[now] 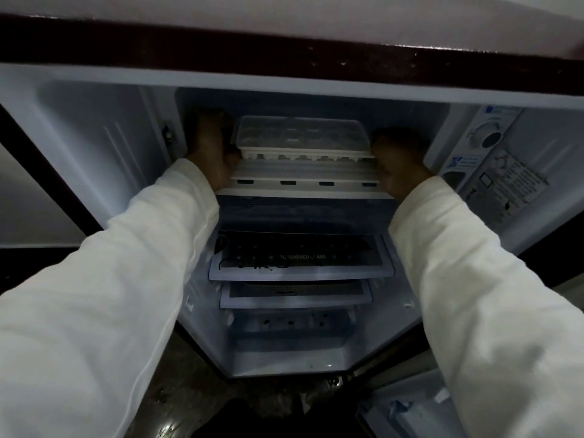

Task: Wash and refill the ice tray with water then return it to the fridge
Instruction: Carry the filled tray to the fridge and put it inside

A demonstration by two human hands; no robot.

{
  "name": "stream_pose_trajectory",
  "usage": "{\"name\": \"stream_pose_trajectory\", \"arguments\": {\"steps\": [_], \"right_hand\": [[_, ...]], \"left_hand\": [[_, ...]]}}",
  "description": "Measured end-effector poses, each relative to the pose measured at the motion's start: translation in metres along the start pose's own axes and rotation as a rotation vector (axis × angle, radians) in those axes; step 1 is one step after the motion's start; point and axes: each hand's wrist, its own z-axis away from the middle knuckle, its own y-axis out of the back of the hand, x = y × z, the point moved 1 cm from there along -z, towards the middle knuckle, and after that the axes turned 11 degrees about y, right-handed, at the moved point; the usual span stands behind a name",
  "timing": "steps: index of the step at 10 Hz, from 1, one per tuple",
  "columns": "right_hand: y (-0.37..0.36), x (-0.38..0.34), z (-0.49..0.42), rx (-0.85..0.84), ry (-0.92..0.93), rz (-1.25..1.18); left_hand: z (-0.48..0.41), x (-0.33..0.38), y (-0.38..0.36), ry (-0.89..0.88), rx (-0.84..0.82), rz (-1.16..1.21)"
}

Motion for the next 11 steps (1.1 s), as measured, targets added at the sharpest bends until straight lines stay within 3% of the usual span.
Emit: {"name": "stream_pose_trajectory", "arguments": {"steps": [1,2,4,5,8,10,11], "right_hand": [[0.003,0.004,0.012,-0.012,-0.010,-0.169],[0.013,0.006,0.028,-0.001,-0.037,-0.268],[0.034,-0.004,0.089,0.060,-0.276,-0.771],[0.046,-0.011,0.120,0.088,-0.344,-0.877],[0.101,-0.008,0.245,0.200,-0.415,-0.965],[0.160,0.020,0.339,0.554,-0.268,-0.884],[0.195,0.036,0.382,0.680,-0.226,-0.687]], "left_hand": [[0.008,-0.001,0.000,0.080,-0.046,0.168],[0.018,-0.003,0.007,0.057,-0.030,0.168],[0.061,-0.017,0.016,0.104,-0.032,0.252],[0.096,-0.029,0.014,0.175,-0.101,0.393],[0.224,-0.081,-0.015,0.384,-0.367,0.200],[0.293,-0.118,-0.045,0.440,-0.677,-0.074],[0.320,-0.138,-0.067,0.330,-0.881,-0.263]]}}
